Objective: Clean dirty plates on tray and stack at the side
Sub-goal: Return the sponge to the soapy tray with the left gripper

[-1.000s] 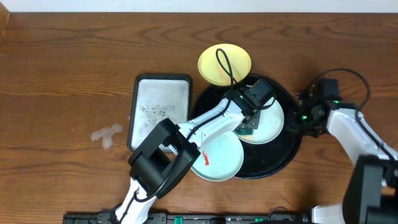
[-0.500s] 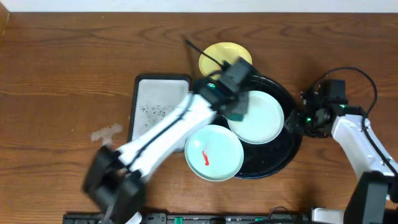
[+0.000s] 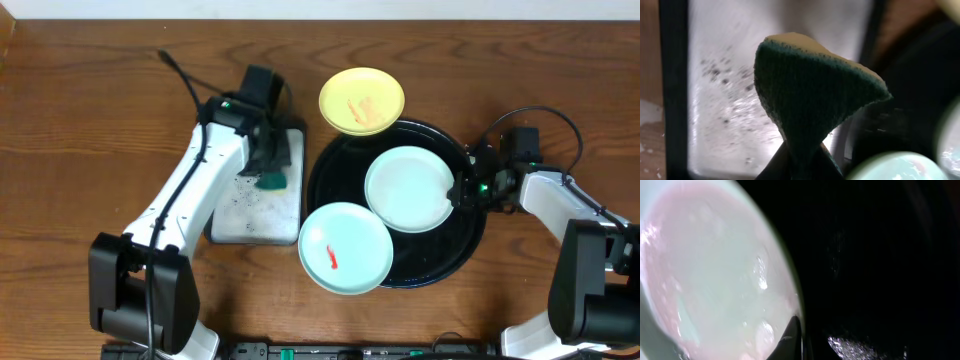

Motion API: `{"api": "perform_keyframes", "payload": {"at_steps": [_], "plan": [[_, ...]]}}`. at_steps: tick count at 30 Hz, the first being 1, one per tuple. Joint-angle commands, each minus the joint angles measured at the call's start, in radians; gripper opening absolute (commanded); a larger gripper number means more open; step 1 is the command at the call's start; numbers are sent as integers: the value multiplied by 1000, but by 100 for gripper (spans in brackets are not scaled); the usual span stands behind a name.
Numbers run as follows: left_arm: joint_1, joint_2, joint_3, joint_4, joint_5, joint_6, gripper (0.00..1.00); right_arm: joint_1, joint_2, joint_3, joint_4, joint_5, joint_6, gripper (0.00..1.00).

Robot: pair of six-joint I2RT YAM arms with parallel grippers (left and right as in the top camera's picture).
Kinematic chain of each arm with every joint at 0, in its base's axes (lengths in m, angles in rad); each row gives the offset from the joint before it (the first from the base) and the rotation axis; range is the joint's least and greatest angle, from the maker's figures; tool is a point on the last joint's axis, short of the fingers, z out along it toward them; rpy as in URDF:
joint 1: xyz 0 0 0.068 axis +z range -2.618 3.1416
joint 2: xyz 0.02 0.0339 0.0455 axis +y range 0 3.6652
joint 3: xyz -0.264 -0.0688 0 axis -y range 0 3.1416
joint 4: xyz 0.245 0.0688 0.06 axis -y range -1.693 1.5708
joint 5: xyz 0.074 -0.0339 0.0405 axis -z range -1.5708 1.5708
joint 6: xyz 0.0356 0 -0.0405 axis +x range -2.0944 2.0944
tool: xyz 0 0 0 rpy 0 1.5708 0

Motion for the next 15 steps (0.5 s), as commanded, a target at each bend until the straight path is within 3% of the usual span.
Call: {"api": "perform_keyframes", "payload": {"at_steps": [1, 5, 11, 15], "plan": [[56, 6, -78, 23, -8, 56, 13, 4, 12, -6, -5, 5, 54, 1], [111, 6, -108, 17, -2, 55, 17, 8, -61, 0, -46, 52, 114, 1], [131, 3, -108, -7, 8, 56, 53, 87, -298, 2, -175, 339, 183, 1], [131, -4, -108, -29, 8, 56, 55, 189, -460, 2, -232, 570, 183, 1]]}}
